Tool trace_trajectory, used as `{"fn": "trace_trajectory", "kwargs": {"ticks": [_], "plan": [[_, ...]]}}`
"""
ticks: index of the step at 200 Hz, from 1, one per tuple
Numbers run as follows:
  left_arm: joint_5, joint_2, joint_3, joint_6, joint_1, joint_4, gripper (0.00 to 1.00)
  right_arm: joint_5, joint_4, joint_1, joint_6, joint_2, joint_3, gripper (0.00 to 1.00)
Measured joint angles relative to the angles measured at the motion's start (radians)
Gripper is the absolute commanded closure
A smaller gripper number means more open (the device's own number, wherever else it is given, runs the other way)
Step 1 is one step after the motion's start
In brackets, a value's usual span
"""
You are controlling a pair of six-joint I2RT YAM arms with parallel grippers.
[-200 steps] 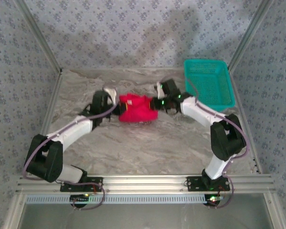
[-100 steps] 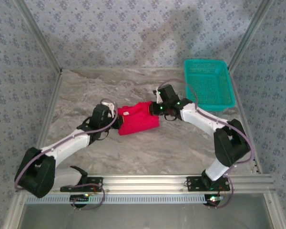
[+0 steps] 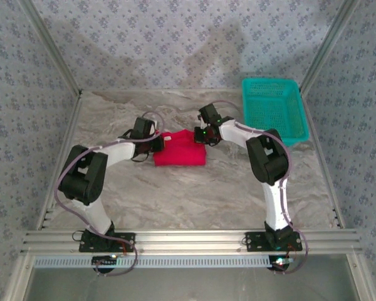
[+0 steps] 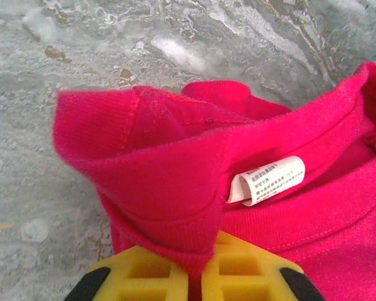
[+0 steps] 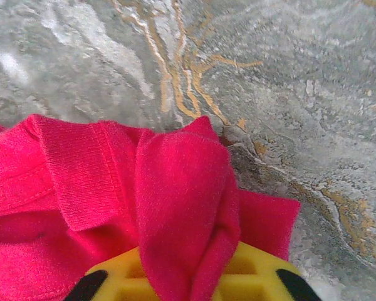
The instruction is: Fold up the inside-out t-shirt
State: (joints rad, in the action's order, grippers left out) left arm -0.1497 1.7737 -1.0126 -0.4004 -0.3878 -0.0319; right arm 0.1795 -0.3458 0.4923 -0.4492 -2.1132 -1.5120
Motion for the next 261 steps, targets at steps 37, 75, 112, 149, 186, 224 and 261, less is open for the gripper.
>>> {"fn": "trace_trajectory", "kwargs": {"ticks": [37, 75, 112, 149, 186, 224, 261], "plan": [[0.020, -0.007, -0.113, 0.027, 0.001, -0.128, 0.53, -0.031, -0.089, -0.002, -0.005, 0.058, -0.005, 0.34], [0.217, -0.143, -0.237, 0.064, -0.017, -0.332, 0.52, -0.087, -0.191, -0.006, -0.105, 0.227, 0.005, 0.55], [0.187, -0.294, -0.160, -0.062, -0.059, -0.277, 0.56, 0.004, -0.050, 0.001, -0.297, 0.346, 0.147, 0.77], [0.045, -0.167, 0.009, -0.246, -0.100, -0.056, 0.55, 0.090, 0.059, 0.032, -0.452, 0.251, 0.167, 0.88], [0.008, 0.015, 0.033, -0.301, -0.109, 0.008, 0.51, 0.063, 0.089, 0.028, -0.542, 0.143, 0.245, 0.88], [0.016, 0.008, 0.029, -0.272, -0.105, -0.006, 0.49, 0.065, 0.111, 0.024, -0.561, 0.138, 0.247, 0.85], [0.136, -0.035, -0.095, -0.190, -0.135, -0.220, 0.48, 0.016, 0.026, 0.043, -0.512, 0.158, 0.190, 0.52]]}}
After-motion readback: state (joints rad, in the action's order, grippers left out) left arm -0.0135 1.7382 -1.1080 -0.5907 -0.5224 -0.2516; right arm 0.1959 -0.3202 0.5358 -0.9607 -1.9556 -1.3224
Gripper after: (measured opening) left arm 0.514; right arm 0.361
